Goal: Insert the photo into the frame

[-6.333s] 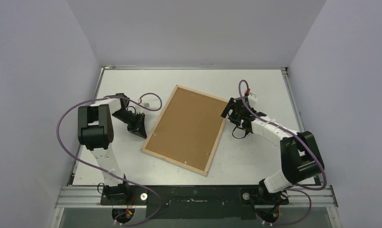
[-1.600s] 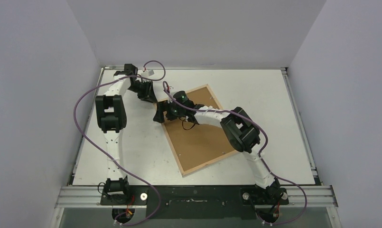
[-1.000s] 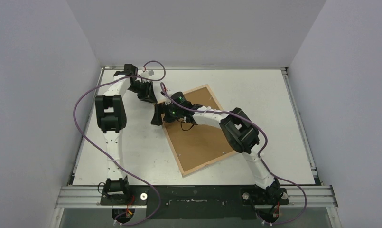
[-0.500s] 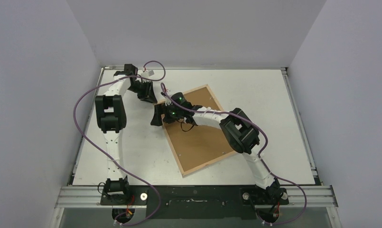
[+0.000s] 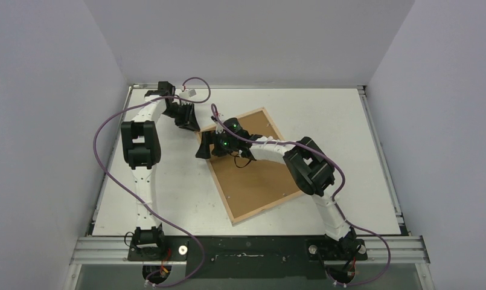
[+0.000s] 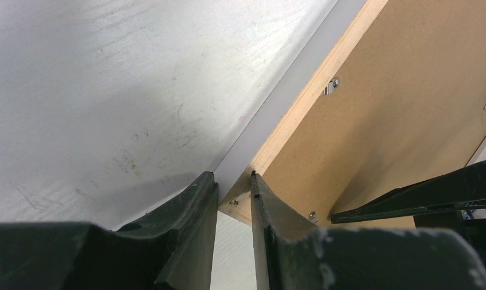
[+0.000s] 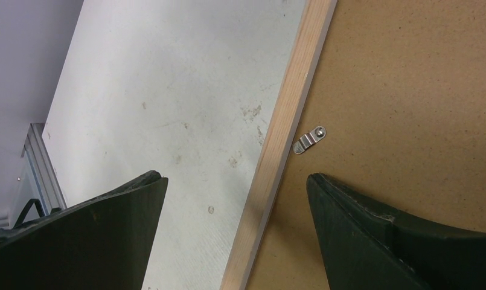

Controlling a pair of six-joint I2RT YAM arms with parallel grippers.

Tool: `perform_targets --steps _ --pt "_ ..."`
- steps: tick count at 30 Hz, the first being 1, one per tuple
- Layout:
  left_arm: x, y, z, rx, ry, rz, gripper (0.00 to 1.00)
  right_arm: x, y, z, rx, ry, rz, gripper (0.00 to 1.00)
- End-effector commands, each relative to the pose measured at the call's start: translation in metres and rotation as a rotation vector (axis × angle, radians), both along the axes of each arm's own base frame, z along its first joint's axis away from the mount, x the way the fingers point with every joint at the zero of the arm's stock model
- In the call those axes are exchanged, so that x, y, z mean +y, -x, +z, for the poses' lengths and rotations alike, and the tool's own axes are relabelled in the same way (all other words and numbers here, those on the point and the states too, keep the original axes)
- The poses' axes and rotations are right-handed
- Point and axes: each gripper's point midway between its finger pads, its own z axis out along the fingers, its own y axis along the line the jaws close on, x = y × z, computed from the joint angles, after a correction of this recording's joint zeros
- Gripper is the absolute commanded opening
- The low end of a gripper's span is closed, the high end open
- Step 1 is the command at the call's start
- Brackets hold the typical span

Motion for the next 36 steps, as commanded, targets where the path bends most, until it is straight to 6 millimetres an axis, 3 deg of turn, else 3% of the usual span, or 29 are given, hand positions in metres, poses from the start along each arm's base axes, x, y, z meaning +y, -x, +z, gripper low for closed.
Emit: perform_targets --steps 1,28,36 --pt "0.000 0.009 0.012 0.008 -0.033 -0.016 0.23 0.005 -0.011 0.008 -0.014 -0.043 -0.036 0.90" --pt "0.000 0.011 0.012 0.005 -0.032 -0.020 0.23 0.029 -0.015 0.010 0.028 -0.121 -0.035 0.90" --pt "-0.001 0.012 0.013 0.005 -0.030 -0.022 0.23 0.026 -0.018 0.013 0.030 -0.135 -0.080 0.90"
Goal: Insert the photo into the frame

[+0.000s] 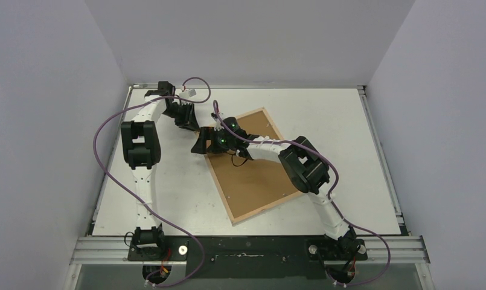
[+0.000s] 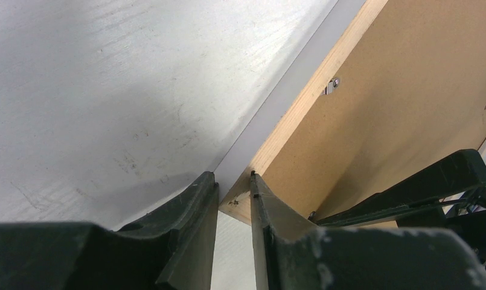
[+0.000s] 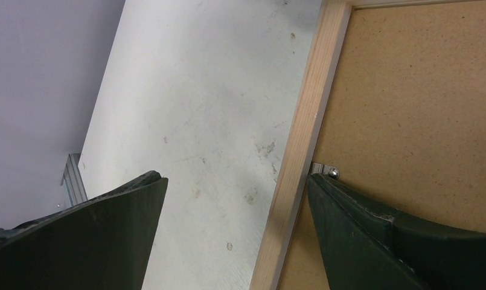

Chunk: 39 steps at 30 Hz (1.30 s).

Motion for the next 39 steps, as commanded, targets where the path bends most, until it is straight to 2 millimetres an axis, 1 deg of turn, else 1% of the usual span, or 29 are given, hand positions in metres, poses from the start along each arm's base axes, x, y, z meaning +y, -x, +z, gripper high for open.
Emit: perform_targets --steps 1,3,6,8,10,11,13,14,16,18,19,21,23,25,27,28,29,31,33,36,39 --pt "-0.001 0.012 0.013 0.009 -0.028 -0.020 0.23 0.002 -0.005 0.010 -0.030 -0.031 -0.027 0.90" --pt "0.000 0.012 0.013 0.009 -0.030 -0.019 0.23 -0.001 -0.004 0.017 -0.039 -0.032 -0.026 0.90" --pt "0.000 0.013 0.014 0.012 -0.026 -0.020 0.23 -0.010 -0.002 0.034 -0.063 -0.035 -0.027 0.90" --pt "0.001 0.014 0.014 0.016 -0.023 -0.017 0.22 -0.022 -0.004 0.045 -0.081 -0.030 -0.045 0.90" --pt "0.000 0.017 0.014 0.020 -0.020 -0.021 0.22 -0.041 -0.006 0.053 -0.094 -0.018 -0.079 0.90" --pt "0.000 0.018 0.015 0.023 -0.016 -0.022 0.21 -0.053 -0.010 0.056 -0.100 -0.007 -0.105 0.90" --pt "-0.002 0.024 0.015 0.029 -0.009 -0.028 0.17 -0.084 -0.015 0.055 -0.100 0.026 -0.172 0.90" --pt "-0.002 0.027 0.015 0.032 -0.005 -0.030 0.17 -0.101 -0.019 0.060 -0.104 0.038 -0.212 0.90" --pt "-0.003 0.038 0.012 0.054 0.005 -0.037 0.15 -0.133 -0.024 0.065 -0.100 0.080 -0.282 0.90" --pt "-0.004 0.050 0.009 0.073 0.011 -0.043 0.14 -0.169 -0.026 0.070 -0.103 0.143 -0.372 0.90" --pt "-0.004 0.056 0.007 0.082 0.012 -0.047 0.13 -0.188 -0.022 0.071 -0.096 0.192 -0.411 0.90" --pt "-0.004 0.071 0.004 0.103 0.015 -0.058 0.13 -0.219 -0.018 0.077 -0.110 0.280 -0.485 0.90" --pt "-0.003 0.085 0.000 0.126 0.016 -0.066 0.12 -0.251 -0.003 0.071 -0.071 0.403 -0.544 0.90" --pt "-0.002 0.098 0.000 0.143 0.017 -0.070 0.12 -0.280 0.009 0.070 -0.043 0.475 -0.608 0.90" --pt "-0.001 0.101 0.007 0.131 0.018 -0.072 0.13 -0.304 0.026 0.067 0.006 0.508 -0.653 0.90" --pt "-0.002 0.100 0.011 0.120 0.019 -0.073 0.13 -0.314 0.036 0.070 0.024 0.507 -0.679 0.90" --pt "0.009 0.094 0.017 0.105 0.024 -0.042 0.15 -0.320 0.045 0.070 0.037 0.512 -0.691 0.90" --pt "0.011 0.085 0.029 0.083 0.033 -0.029 0.20 -0.333 0.066 0.063 0.084 0.534 -0.716 0.90" --pt "0.010 0.075 0.039 0.061 0.040 -0.029 0.24 -0.343 0.086 0.055 0.141 0.552 -0.741 0.90" --pt "0.003 0.060 0.052 0.019 0.052 -0.030 0.28 -0.356 0.116 0.039 0.234 0.580 -0.775 0.90" --pt "-0.002 0.050 0.053 0.007 0.054 -0.032 0.31 -0.367 0.137 0.030 0.296 0.594 -0.813 0.90"
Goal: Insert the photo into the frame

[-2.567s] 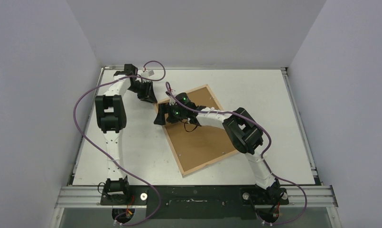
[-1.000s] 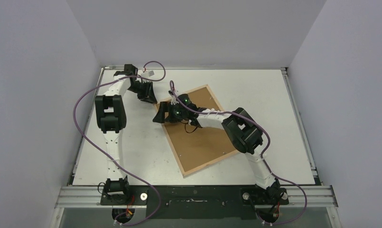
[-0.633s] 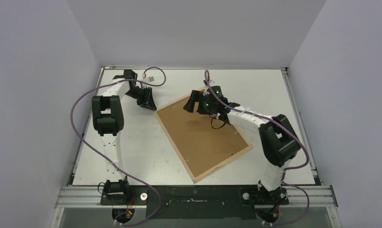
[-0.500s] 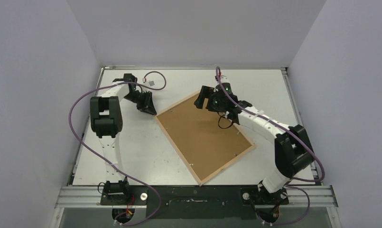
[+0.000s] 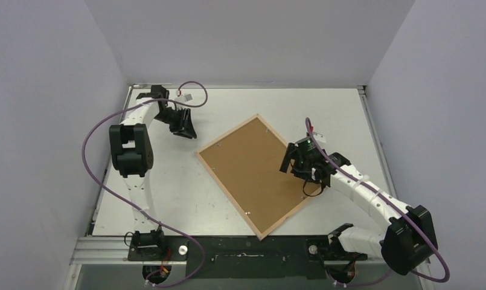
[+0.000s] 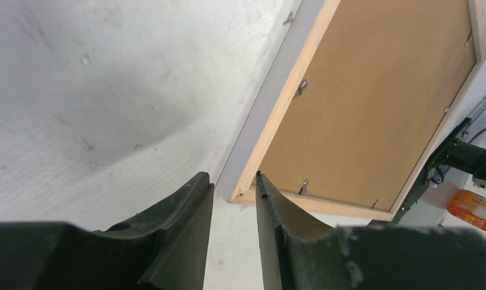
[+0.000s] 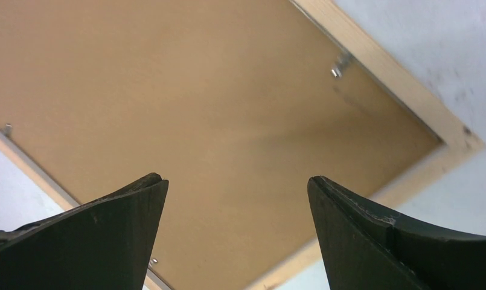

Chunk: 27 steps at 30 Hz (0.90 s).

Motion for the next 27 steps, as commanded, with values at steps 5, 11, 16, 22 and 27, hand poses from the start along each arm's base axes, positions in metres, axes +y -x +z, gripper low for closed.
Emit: perform_targets --steps 5,11,16,22,27 --pt "-0.036 -0.023 0.012 -0.073 0.006 -0.073 0.31 -0.033 0.059 -0.016 0.126 0.001 -0.178 0.90" --pt "-0.035 -0.023 -0.002 -0.062 -0.009 -0.075 0.30 -0.036 0.082 -0.038 0.197 -0.027 -0.221 0.90" --pt "-0.034 -0.018 -0.006 -0.056 -0.010 -0.080 0.28 -0.035 0.089 -0.056 0.230 -0.038 -0.239 0.90" --pt "-0.035 -0.016 -0.007 -0.050 -0.005 -0.080 0.25 -0.029 0.084 -0.065 0.215 -0.068 -0.241 0.90" --pt "-0.034 -0.014 -0.008 -0.049 -0.008 -0.083 0.22 -0.027 0.067 -0.067 0.149 -0.122 -0.274 0.90"
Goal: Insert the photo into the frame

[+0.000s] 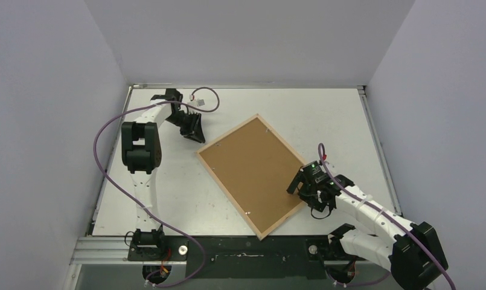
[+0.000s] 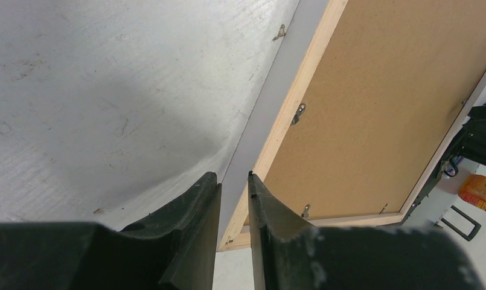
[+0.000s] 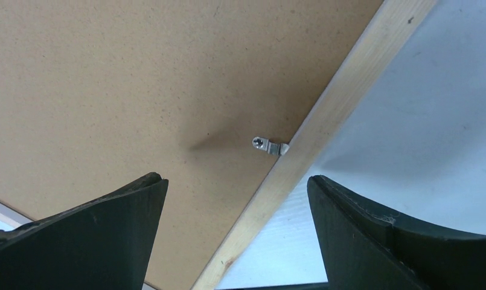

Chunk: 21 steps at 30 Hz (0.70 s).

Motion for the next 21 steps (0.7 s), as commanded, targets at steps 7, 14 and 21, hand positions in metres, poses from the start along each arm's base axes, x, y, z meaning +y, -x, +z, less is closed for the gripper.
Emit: perform_targets --steps 7,14,21 --pt "0.003 0.006 0.000 -0.022 0.003 -0.008 0.19 0.016 -0.051 0.004 -0.145 -0.094 -0.064 0.90" --pt "0.008 0.027 0.000 0.000 0.010 -0.022 0.16 0.011 -0.099 0.029 -0.239 -0.070 -0.050 0.90" --pt "0.014 0.060 -0.001 0.036 0.018 -0.031 0.13 0.013 -0.149 0.045 -0.300 -0.061 -0.012 0.90"
